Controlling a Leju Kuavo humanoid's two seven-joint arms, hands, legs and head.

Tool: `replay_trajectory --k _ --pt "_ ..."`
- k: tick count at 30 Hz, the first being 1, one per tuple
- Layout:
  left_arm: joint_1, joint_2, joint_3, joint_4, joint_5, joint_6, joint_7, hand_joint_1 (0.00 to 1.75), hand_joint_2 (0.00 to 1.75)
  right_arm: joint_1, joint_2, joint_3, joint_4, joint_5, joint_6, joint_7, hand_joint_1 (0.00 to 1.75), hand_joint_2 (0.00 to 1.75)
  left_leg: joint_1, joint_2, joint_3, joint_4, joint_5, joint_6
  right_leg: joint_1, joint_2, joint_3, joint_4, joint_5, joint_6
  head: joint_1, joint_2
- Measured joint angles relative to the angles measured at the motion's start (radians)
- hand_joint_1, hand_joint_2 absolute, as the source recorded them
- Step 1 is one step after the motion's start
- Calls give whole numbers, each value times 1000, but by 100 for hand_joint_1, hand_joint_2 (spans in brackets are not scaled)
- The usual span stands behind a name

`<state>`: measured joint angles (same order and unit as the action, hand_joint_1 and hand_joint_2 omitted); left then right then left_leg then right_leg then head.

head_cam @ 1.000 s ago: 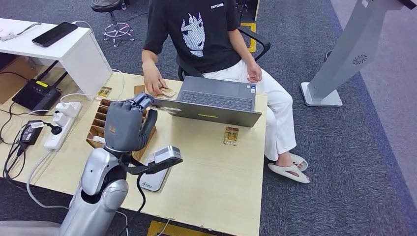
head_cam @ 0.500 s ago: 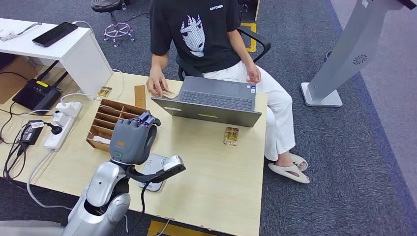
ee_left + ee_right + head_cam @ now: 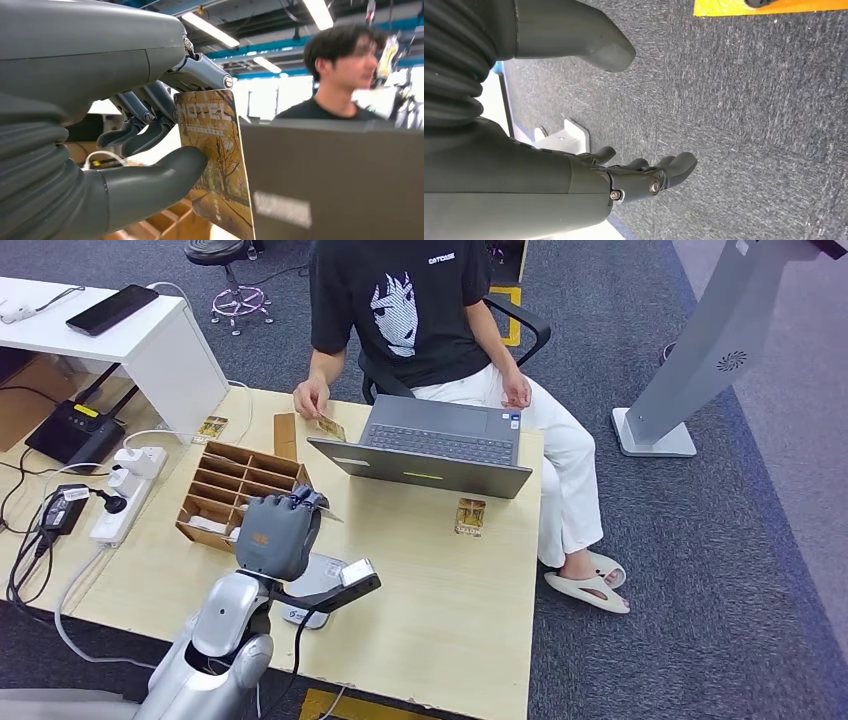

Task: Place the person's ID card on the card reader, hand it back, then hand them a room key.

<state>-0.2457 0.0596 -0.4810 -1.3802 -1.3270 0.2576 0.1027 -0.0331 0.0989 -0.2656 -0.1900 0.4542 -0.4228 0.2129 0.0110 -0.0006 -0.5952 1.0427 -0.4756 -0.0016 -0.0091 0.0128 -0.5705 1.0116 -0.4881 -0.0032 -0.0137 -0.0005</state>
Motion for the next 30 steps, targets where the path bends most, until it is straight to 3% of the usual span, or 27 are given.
replay_trajectory --k 10,18,30 --pt "3 -33 0 174 -10 -50 -19 175 175 0 1 -13 0 9 0 3 0 175 0 0 0 0 0 0 0 0 0 0 0 0 0 0" --pt "58 -6 -6 203 49 -106 -61 175 175 1 1 -34 0 11 -1 3 0 175 0 0 0 0 0 0 0 0 0 0 0 0 0 0" --pt "82 22 -31 202 66 -116 -65 175 175 1 4 -49 0 16 -2 -6 0 175 0 -1 3 -1 0 0 0 -2 4 0 0 0 0 0"
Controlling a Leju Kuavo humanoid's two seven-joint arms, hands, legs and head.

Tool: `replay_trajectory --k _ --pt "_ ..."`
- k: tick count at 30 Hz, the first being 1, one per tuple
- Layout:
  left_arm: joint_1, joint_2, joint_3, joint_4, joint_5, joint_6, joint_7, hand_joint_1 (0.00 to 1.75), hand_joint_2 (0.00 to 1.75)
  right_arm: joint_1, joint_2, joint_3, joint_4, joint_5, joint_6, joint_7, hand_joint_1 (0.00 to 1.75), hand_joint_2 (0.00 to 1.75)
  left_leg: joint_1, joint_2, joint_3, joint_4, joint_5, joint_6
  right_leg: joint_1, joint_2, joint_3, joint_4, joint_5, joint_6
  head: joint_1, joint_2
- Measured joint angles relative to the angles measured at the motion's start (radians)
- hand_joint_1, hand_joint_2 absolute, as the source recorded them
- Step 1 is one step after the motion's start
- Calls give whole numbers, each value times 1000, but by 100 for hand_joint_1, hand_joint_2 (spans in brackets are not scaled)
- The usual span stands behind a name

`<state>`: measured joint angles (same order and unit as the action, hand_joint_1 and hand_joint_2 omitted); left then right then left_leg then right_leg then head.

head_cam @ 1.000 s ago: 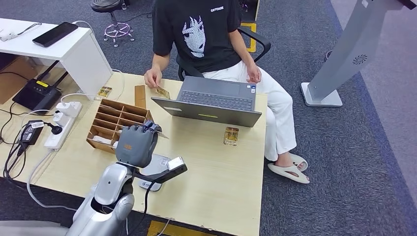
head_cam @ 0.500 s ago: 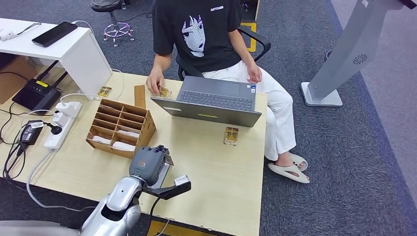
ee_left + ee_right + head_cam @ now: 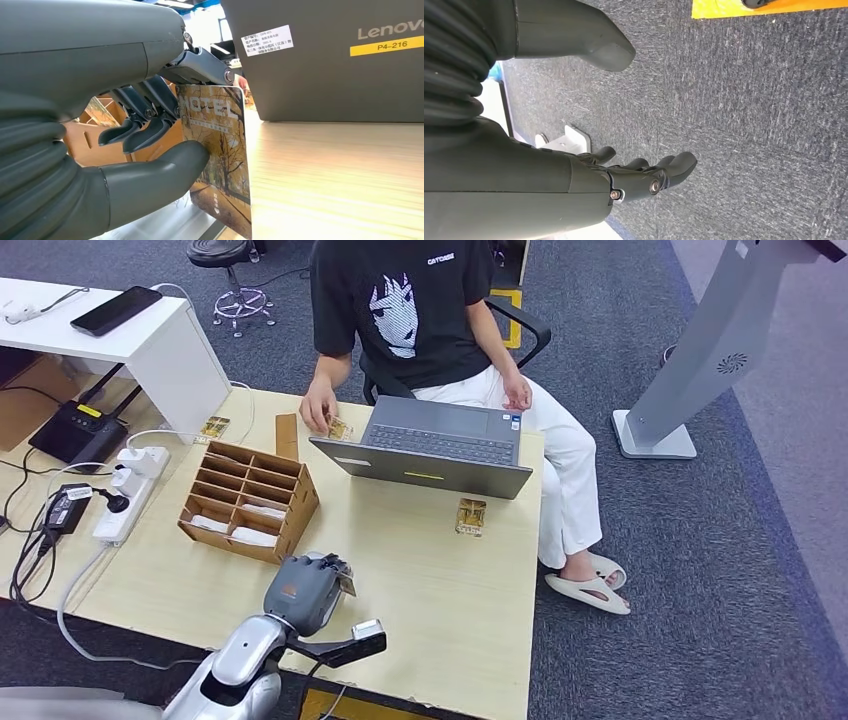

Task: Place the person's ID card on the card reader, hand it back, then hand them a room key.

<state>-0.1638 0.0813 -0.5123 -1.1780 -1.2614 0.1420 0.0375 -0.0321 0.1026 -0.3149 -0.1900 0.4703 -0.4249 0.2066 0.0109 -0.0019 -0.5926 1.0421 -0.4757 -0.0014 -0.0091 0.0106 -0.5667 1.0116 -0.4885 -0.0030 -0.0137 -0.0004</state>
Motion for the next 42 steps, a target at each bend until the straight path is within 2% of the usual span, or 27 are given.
replay_trajectory --k 10,16,19,25,30,38,42 --pt "8 2 -3 0 8 3 11 175 175 0 0 -1 0 5 -1 0 0 175 0 0 2 0 0 0 0 0 2 0 0 0 0 0" --pt "6 2 1 -11 24 65 26 175 175 1 3 -10 0 18 -1 0 0 175 0 0 3 0 0 0 0 0 2 0 0 0 0 0" --pt "-5 5 19 -63 58 82 18 175 175 2 3 -16 0 28 0 -5 0 175 0 -1 1 0 1 0 0 0 0 0 1 0 0 0" --pt "-118 10 81 -248 153 78 -25 175 175 3 3 -22 0 59 2 -11 0 175 0 -2 -2 1 2 0 0 -2 -2 0 1 0 0 0" --pt "-232 8 96 -365 195 57 -40 175 175 2 3 -22 0 80 8 -12 0 175 0 -2 -2 1 2 0 0 -1 -2 0 1 0 0 0" --pt "-288 6 100 -423 200 73 -38 175 175 2 3 -22 0 93 14 -15 0 175 0 -2 -2 1 2 0 0 -2 -2 0 1 0 0 0" --pt "-350 12 110 -426 159 113 4 175 175 1 3 -22 0 115 18 -9 0 175 0 -2 -2 1 2 0 0 -2 -2 0 1 0 0 0"
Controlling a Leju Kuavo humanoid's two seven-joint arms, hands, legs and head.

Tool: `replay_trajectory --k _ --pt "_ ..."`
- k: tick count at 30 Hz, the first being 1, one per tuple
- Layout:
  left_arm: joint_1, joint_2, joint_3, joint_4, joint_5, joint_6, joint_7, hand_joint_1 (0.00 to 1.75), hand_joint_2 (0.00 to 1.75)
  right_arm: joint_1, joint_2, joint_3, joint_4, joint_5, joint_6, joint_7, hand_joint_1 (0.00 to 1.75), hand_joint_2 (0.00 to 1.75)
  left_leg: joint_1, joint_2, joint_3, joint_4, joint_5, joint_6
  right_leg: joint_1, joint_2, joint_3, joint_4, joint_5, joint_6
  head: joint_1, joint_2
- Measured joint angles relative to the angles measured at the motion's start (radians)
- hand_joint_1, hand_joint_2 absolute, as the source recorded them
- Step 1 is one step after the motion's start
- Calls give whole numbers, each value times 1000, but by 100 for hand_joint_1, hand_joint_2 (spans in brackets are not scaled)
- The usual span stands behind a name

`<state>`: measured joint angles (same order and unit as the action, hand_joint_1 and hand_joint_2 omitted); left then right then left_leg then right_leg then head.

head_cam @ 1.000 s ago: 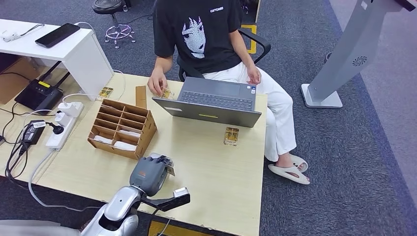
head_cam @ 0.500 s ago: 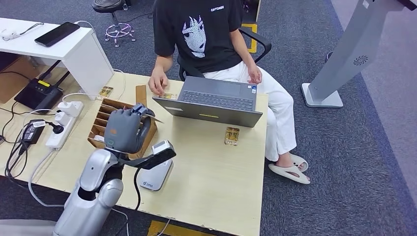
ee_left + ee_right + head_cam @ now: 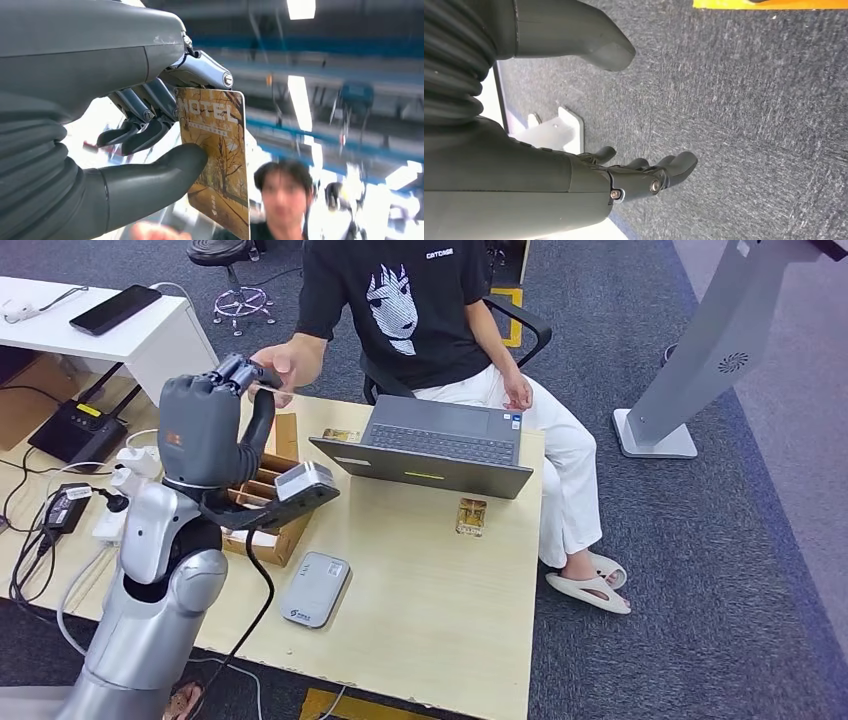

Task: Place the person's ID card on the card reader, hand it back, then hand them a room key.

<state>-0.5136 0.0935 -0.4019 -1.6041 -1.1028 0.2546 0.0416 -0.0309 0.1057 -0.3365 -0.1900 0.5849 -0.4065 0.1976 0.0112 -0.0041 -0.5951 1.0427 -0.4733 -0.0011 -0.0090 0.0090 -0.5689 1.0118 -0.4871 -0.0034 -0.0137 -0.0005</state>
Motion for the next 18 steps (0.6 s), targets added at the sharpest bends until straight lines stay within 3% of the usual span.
replay_trajectory --k 4,10,18 --pt "-100 17 45 32 -24 50 38 175 175 -1 0 0 0 29 8 14 0 175 0 0 0 0 1 0 0 0 0 0 0 0 0 0" --pt "-261 17 143 198 20 102 27 175 175 -6 0 0 0 52 17 -7 0 175 0 0 0 0 2 0 0 0 0 1 0 0 0 0" --pt "-327 -4 167 334 -6 133 19 175 175 -15 0 0 0 68 18 -11 0 175 -1 0 0 0 1 0 0 0 0 0 0 0 0 0"
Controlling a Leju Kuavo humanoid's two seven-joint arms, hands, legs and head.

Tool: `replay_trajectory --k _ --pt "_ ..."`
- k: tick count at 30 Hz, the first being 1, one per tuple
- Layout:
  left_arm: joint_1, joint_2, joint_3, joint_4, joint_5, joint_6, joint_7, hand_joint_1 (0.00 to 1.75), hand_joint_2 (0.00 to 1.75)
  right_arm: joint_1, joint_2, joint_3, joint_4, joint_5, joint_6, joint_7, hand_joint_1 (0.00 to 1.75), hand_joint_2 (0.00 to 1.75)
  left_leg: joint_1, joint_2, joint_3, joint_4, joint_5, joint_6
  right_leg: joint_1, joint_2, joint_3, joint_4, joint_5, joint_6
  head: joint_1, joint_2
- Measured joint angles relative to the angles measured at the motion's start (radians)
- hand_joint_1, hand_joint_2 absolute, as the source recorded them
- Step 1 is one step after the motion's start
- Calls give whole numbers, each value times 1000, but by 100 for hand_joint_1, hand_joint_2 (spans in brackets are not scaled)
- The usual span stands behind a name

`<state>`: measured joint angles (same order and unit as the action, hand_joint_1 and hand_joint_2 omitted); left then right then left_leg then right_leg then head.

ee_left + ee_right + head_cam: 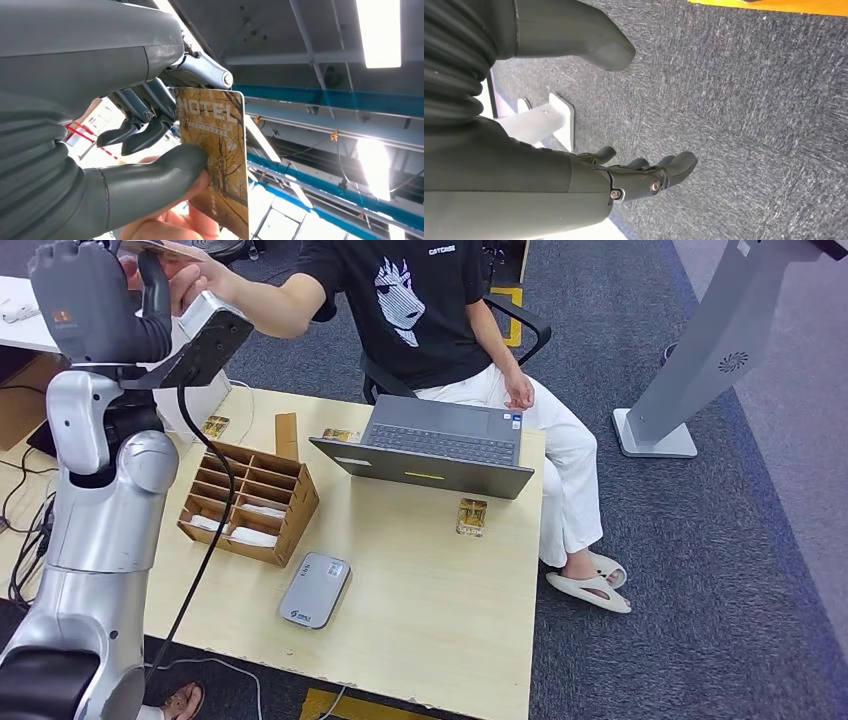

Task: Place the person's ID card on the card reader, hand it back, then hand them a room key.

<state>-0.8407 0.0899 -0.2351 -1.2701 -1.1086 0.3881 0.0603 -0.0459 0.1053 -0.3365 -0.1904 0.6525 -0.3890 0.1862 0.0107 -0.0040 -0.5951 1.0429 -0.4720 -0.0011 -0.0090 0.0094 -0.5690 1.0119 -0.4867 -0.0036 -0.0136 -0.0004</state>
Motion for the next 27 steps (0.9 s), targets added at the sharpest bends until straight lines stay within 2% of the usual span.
replay_trajectory --k 9,13,17,21,27 --pt "-16 -18 0 55 -26 1 14 175 175 0 -3 0 0 0 3 23 0 175 0 0 0 0 0 0 0 0 0 0 0 0 0 0" --pt "-18 -26 0 84 -36 18 19 52 175 0 -5 0 0 0 5 27 0 175 0 0 0 0 0 0 0 1 -1 0 0 0 0 0" --pt "-18 -31 0 97 -45 57 17 52 175 0 -5 0 0 4 8 27 0 175 0 0 -1 0 0 0 0 0 -1 0 0 0 0 0" --pt "-18 -33 0 107 -47 64 15 0 175 0 -5 0 0 4 10 27 0 175 0 0 -1 0 0 0 0 0 -1 0 0 0 0 0" --pt "-17 -37 0 125 -51 65 7 0 175 0 -6 0 0 5 11 28 0 175 0 0 -1 0 0 0 0 0 -1 0 0 0 0 0"
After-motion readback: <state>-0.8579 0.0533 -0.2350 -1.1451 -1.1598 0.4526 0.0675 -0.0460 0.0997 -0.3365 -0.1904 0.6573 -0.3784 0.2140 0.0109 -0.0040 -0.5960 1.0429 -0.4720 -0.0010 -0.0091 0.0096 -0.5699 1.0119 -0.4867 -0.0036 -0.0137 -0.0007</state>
